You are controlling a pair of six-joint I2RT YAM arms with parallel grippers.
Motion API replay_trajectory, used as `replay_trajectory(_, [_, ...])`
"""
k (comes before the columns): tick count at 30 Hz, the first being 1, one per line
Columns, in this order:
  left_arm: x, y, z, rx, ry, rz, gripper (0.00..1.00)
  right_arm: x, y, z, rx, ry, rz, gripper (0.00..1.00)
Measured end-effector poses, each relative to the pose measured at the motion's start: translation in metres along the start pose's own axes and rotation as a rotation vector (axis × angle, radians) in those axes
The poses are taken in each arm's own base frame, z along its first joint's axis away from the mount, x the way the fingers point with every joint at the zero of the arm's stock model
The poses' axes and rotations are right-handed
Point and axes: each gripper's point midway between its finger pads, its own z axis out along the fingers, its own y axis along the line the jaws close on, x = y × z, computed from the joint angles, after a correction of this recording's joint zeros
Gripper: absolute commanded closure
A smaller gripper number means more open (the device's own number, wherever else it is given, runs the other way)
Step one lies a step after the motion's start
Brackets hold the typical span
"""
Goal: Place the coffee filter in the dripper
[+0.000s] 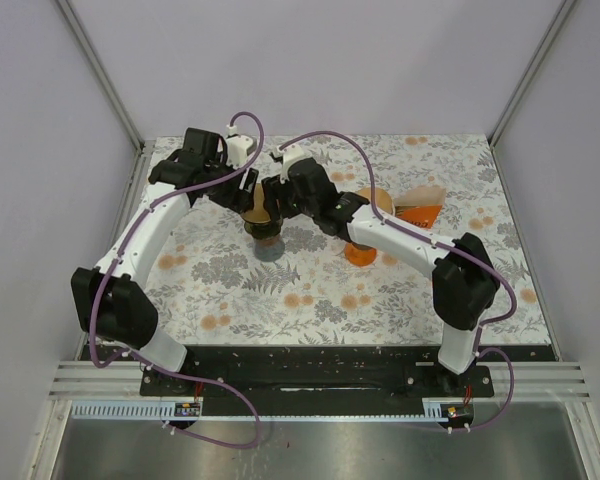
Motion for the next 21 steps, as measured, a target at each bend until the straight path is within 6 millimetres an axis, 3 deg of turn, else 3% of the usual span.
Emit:
replay_trajectory(8, [-0.016,0.000,-0.013,-0.011,-0.051,0.022,0.19,-0.021,0.001,-0.016,-0.016,-0.042,-0.011,0.25])
replay_trajectory(15, [-0.034,0.000,-0.029,-0.027,-0.106,0.042,0.13,-0.052,0.009,-0.037,-0.060,-0.104,-0.021,0.21])
replay_trajectory(18, [-0.040,0.002,-0.039,-0.049,-0.137,0.051,0.10,-0.068,0.007,-0.051,-0.065,-0.131,-0.030,0.18])
replay_trajectory(21, [-0.050,0.013,-0.056,-0.127,-0.197,0.052,0.01,-0.088,-0.008,-0.074,-0.045,-0.170,-0.031,0.10])
